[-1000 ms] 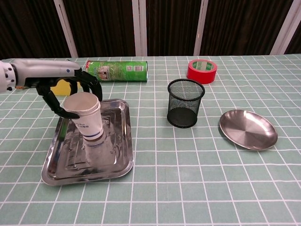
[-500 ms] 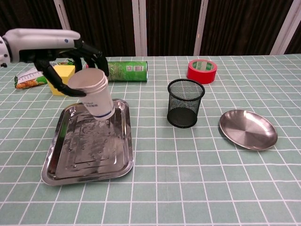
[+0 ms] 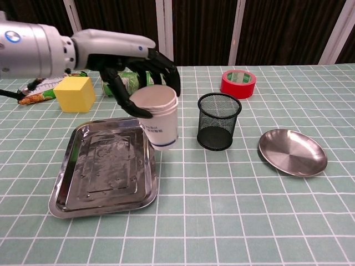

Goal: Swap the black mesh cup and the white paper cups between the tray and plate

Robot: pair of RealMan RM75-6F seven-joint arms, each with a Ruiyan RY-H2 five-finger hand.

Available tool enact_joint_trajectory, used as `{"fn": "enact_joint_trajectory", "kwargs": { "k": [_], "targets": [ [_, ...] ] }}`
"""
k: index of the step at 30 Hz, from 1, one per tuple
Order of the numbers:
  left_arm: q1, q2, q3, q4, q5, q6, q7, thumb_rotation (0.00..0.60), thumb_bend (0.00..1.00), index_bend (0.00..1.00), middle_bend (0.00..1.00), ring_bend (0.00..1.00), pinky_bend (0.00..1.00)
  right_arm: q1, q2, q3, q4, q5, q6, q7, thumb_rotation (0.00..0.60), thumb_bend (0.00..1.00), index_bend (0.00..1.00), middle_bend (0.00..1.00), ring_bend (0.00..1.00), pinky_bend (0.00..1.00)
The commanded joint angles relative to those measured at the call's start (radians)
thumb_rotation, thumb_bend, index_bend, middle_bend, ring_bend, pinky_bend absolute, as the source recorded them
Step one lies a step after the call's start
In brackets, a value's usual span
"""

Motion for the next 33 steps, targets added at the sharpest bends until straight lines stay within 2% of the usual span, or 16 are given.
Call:
{"fn": "enact_joint_trajectory", "kwargs": {
  "k": [1, 9, 19, 22, 27, 33],
  "targets": [
    [-0.059, -0.068, -0.015, 0.018, -0.086, -0.041, 0.066, 0.6, 0.42, 0.36, 0.3, 0.32, 0.41, -0.002, 0.001, 0.003, 0.001, 0.003, 0.0, 0.006, 0.6, 0.0, 0.0, 0.0, 0.0, 0.0],
    [-0.151, -0.17, -0.011, 0.074, -0.23, -0.059, 0.168, 0.6, 0.4, 0.36, 0.29, 0.3, 0.41, -0.006, 0.01, 0.009, 0.01, 0.001, -0.012, 0.033, 0.6, 0.0, 0.0, 0.0, 0.0, 0.0],
    [-0.22, -0.244, 0.021, 0.108, -0.333, -0.018, 0.287, 0.6, 0.34, 0.34, 0.28, 0.29, 0.4, -0.008, 0.011, 0.014, 0.021, -0.005, -0.021, 0.055, 0.6, 0.0, 0.0, 0.0, 0.0, 0.0],
    [-0.234, -0.253, 0.028, 0.11, -0.351, -0.005, 0.315, 0.6, 0.29, 0.34, 0.27, 0.27, 0.4, -0.009, 0.012, 0.015, 0.02, -0.005, -0.023, 0.056, 0.6, 0.0, 0.0, 0.0, 0.0, 0.0],
    [-0.253, -0.25, 0.043, 0.096, -0.394, 0.012, 0.359, 0.6, 0.14, 0.28, 0.17, 0.15, 0.33, -0.01, 0.036, 0.008, 0.0, 0.004, -0.052, 0.061, 0.6, 0.0, 0.0, 0.0, 0.0, 0.0],
    [-0.27, -0.215, 0.04, 0.044, -0.442, 0.008, 0.367, 0.6, 0.06, 0.25, 0.1, 0.06, 0.28, -0.012, 0.057, 0.003, -0.028, 0.022, -0.07, 0.048, 0.6, 0.0, 0.0, 0.0, 0.0, 0.0]
  ]
}}
